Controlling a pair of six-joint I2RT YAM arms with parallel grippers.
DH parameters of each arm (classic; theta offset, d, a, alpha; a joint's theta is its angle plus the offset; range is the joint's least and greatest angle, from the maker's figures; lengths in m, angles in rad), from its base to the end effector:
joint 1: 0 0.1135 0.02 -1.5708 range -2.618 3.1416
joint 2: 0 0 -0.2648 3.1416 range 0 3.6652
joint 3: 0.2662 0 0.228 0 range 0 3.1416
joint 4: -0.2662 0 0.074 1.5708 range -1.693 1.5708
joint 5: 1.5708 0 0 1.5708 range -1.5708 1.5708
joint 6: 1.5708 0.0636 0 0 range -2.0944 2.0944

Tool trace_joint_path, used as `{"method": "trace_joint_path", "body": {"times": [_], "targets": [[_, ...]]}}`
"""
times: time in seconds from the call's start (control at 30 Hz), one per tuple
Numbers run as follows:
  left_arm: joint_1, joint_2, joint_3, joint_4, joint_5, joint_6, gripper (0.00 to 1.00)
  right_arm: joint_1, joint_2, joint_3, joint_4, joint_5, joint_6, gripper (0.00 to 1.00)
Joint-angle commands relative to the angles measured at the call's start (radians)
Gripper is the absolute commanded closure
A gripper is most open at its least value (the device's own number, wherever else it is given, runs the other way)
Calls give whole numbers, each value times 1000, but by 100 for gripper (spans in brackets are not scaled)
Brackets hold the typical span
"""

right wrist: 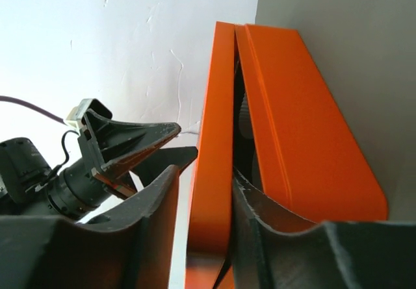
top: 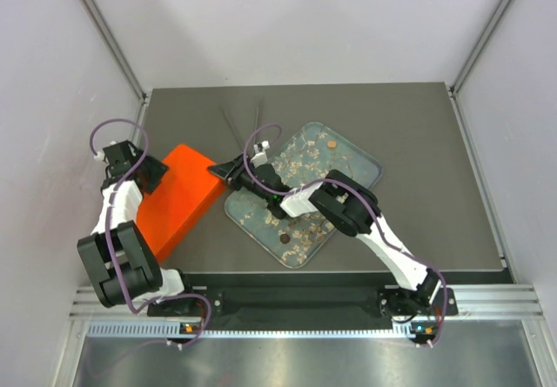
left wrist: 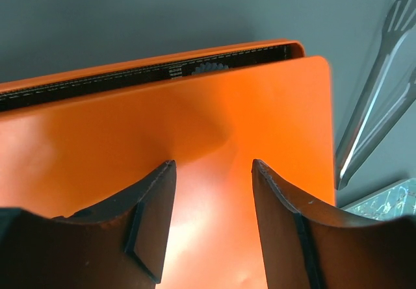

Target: Pack the chocolate

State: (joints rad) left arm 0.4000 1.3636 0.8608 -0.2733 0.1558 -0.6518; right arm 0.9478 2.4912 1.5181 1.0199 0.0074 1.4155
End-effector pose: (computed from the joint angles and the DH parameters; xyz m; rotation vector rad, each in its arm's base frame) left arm 0.2662 0.1018 0.2233 -1.1152 2.0750 -0.3064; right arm 0.3164 0.4395 0.1322 0.4366 1.8019 1.7950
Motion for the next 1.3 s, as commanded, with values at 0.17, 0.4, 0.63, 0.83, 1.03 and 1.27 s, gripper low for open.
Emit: {"method": "trace_joint_path", "body": {"times": [0.17, 0.4, 0.63, 0.83, 1.03, 1.27], "targets": [[7, 37, 4, -26, 1, 18, 44, -40, -97, -22, 42, 11, -49, 61], [8, 12, 52, -49, 36, 37, 44, -32, -25, 22, 176, -3, 26, 100], [7, -32, 138, -113, 44, 55, 44, -30, 11, 70, 289, -47, 71, 100], [7, -81, 188, -135, 85, 44, 44, -23, 26, 113, 316, -52, 111, 100], [8, -123, 195, -139, 44, 49, 43, 3, 41, 128, 286, -24, 135, 100], [7, -106, 152, -133, -15, 44, 44, 29, 51, 125, 232, -11, 128, 100]]}}
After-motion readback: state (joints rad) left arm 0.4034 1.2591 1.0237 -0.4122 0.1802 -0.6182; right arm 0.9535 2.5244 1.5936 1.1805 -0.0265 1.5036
